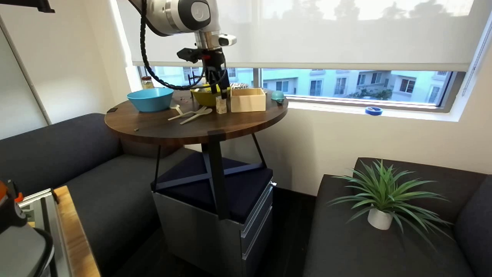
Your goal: Pick up a block with a blue letter and stack it on top of the block with an orange letter
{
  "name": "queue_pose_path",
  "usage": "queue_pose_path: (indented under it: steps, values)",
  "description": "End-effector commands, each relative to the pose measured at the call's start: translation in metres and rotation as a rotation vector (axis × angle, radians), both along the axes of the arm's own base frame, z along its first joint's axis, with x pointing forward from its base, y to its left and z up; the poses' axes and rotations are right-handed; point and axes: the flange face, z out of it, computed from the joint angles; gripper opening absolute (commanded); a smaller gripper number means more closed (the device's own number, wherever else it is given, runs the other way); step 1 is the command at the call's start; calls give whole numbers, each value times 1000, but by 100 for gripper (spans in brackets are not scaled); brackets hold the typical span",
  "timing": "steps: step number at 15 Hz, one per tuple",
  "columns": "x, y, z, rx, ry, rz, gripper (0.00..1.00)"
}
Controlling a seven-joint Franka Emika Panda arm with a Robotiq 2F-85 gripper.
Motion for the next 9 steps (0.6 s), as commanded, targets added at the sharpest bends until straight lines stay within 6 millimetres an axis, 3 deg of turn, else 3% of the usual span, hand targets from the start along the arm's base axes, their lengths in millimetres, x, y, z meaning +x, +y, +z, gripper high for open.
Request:
queue_pose_path:
  steps: [1,5,9]
  values:
    - [-5,1,33,6,22,61,100]
    - [-30,5,100,132,17,252,100]
    - [-70,-4,182,98,-52,438,100]
